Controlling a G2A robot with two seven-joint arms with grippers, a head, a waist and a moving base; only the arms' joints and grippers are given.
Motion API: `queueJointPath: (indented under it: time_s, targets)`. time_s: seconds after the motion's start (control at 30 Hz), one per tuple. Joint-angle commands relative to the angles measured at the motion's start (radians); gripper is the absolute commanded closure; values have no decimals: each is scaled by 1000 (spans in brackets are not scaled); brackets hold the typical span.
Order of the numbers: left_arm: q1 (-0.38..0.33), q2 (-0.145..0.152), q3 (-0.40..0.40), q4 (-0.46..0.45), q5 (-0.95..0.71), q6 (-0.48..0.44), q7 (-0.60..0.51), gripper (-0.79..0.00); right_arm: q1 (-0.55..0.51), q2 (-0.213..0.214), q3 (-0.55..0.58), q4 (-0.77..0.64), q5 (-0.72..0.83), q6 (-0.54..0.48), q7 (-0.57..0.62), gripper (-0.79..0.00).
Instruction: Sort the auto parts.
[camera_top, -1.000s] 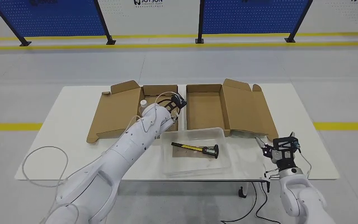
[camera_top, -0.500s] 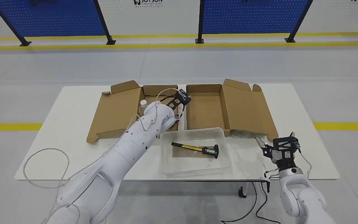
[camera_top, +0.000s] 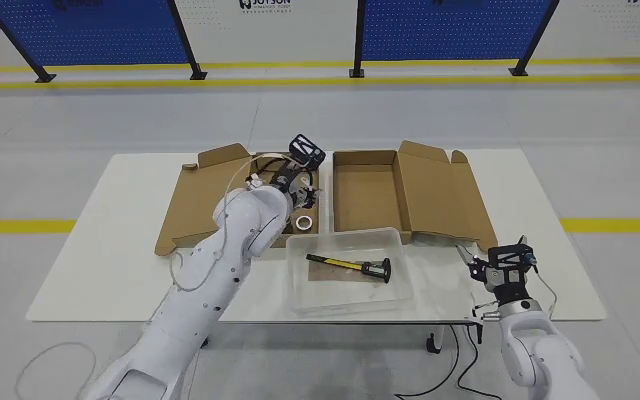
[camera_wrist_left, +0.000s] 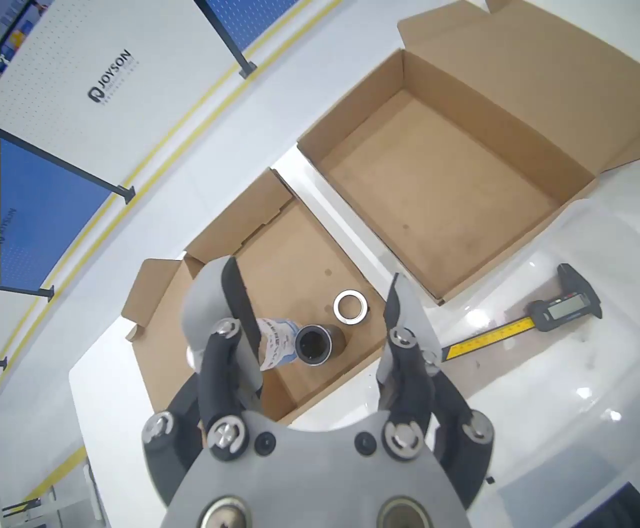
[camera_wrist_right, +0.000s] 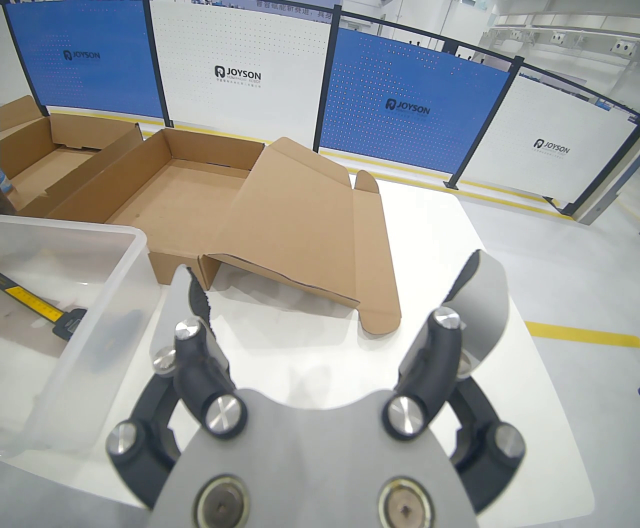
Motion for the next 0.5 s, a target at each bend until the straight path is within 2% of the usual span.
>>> queueJointPath:
  time_s: [0.0,0.17,0.37,0.47]
  targets:
    - [89,15,-62,-124,27,3,5,-785,0,0,0,0,0,0,0,-785]
    - [254,38,-172,-305,84,42,28,-785,0,0,0,0,0,0,0,-785]
    - [425,53,-297,-421,133,112,108,-785,0,0,0,0,0,0,0,-785]
    - [514,55,-349,-481,147,183,157,-785,0,0,0,0,0,0,0,-785]
